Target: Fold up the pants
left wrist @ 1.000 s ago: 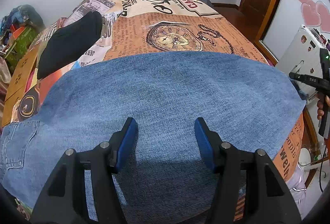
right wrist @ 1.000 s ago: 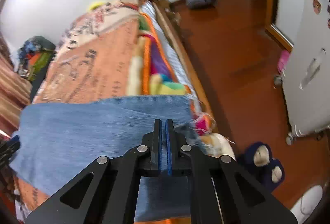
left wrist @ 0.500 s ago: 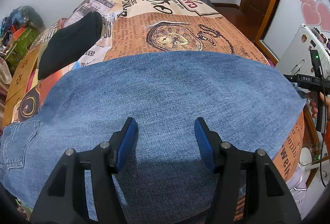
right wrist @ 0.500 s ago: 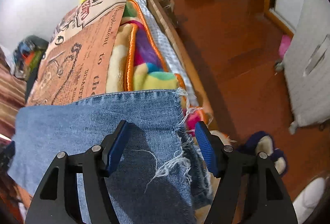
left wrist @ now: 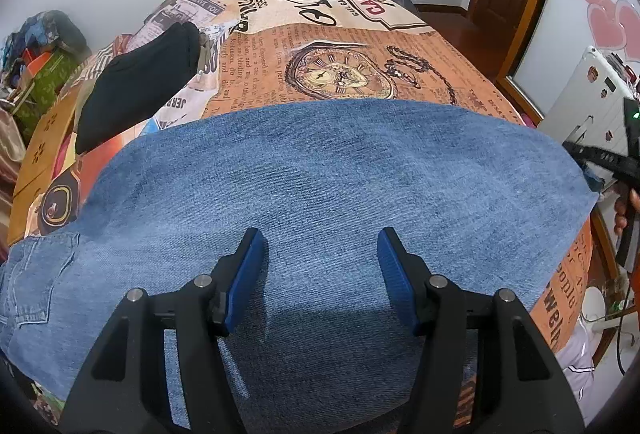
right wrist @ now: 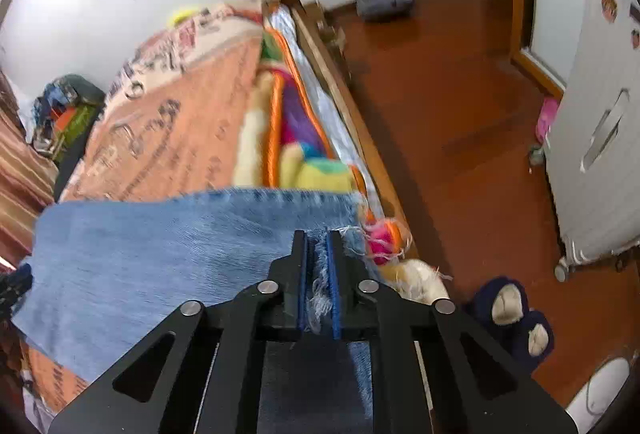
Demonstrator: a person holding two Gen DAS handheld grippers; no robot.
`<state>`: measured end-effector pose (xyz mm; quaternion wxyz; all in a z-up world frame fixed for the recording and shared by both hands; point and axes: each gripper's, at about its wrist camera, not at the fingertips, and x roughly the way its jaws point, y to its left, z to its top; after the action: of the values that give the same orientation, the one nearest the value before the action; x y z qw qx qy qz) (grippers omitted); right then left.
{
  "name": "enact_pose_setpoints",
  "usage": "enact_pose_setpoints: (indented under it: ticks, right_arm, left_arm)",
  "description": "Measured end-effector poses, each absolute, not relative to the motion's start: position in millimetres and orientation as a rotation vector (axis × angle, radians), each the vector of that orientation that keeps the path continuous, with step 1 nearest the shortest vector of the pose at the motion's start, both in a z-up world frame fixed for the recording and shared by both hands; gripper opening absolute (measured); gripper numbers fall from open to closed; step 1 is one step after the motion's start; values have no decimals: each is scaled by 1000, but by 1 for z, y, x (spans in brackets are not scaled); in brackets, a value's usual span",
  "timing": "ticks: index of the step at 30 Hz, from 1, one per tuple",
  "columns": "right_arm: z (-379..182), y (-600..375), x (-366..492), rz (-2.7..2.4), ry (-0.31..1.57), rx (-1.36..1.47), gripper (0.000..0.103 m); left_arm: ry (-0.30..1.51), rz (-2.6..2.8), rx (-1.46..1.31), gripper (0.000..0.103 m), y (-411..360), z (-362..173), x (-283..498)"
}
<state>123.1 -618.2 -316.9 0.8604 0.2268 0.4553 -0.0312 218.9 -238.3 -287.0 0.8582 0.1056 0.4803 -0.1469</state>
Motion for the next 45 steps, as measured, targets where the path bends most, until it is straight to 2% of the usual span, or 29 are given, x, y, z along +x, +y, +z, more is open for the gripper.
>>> enact_pose_setpoints:
  ticks: [9, 17, 22, 25, 27, 32, 39, 45]
  right_arm:
    - [-267, -612, 136, -81, 804, 383, 7]
    - [-330, -608, 168, -247, 1009, 286, 6]
    - [-334, -605, 165, -311, 1087, 246, 7]
    - [-307, -595, 161, -300, 1049, 206, 9]
    - [-286, -585, 159, -274, 1014, 192, 15]
    - [-238, -533, 167, -176, 917, 124, 34]
    - [-209, -432, 179, 15, 864, 113, 36]
    - [-226, -327, 179, 200, 922, 137, 36]
  left_arm:
    - [1006, -339, 231, 59, -243, -286, 210]
    - [1018, -377, 200, 59, -239, -282, 205]
    - [997, -367, 146, 59, -216, -266, 205]
    - [957, -324, 101, 59, -186, -249, 208]
    - [926, -276, 78, 59, -159, -236, 210]
    - [863, -110, 58, 61, -68, -207, 210]
    - [878, 108, 25, 63, 76, -204, 208]
    - [1023, 131, -29, 63, 151, -269, 190]
